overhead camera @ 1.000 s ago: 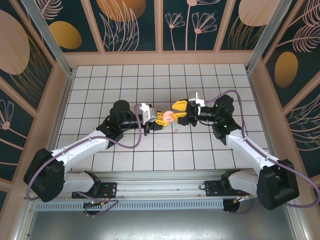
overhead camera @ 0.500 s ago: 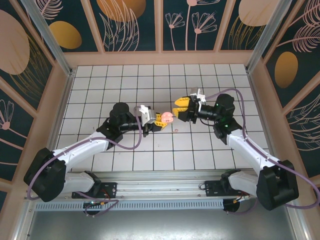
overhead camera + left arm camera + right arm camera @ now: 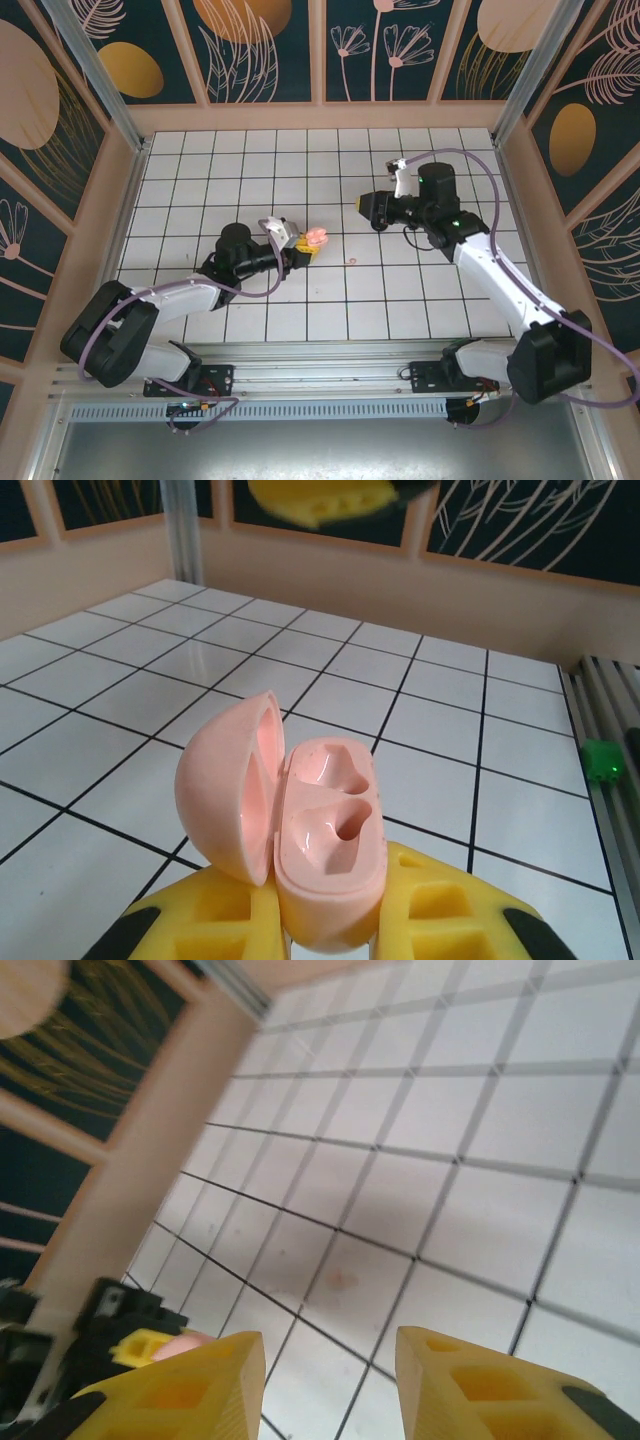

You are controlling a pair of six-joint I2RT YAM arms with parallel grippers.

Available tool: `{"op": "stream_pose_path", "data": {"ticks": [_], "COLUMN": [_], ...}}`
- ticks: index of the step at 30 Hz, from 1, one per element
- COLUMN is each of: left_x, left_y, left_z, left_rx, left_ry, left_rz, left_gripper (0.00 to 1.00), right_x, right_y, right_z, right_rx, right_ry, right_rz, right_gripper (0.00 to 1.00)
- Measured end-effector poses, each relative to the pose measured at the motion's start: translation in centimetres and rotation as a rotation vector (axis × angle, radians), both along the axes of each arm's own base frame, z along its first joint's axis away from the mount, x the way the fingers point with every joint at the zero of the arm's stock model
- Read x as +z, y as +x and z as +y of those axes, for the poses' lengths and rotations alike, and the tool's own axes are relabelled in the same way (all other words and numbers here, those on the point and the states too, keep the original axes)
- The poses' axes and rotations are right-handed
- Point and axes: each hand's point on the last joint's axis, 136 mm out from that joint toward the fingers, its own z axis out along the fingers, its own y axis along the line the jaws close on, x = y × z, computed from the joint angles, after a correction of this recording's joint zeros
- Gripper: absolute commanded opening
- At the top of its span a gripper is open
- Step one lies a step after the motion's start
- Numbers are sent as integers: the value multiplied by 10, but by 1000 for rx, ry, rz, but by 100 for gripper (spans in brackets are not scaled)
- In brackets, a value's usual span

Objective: Insert wireless bluetooth earbuds into charging case

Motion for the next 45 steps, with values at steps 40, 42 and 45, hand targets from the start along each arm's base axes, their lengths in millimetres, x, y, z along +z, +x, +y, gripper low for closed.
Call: {"op": "stream_pose_path", "data": {"ticks": [40,42,45], "left_x": [4,5,6], "left_y": [5,5,5], "left_z": [12,12,12], "left_rx": [98,99,101], "left_ry": [-72,-72,-72], "left_rz": [6,6,5], "left_gripper": [12,12,11], "right_x": [-199,-203,-208], "right_y": [-30,-28,-26], "right_z": [18,18,16], "right_rx": [-181,-181,-182], "right_ry": [-439,-451,-474], "right_rz": [645,646,644], "right_gripper": [30,29,29]}}
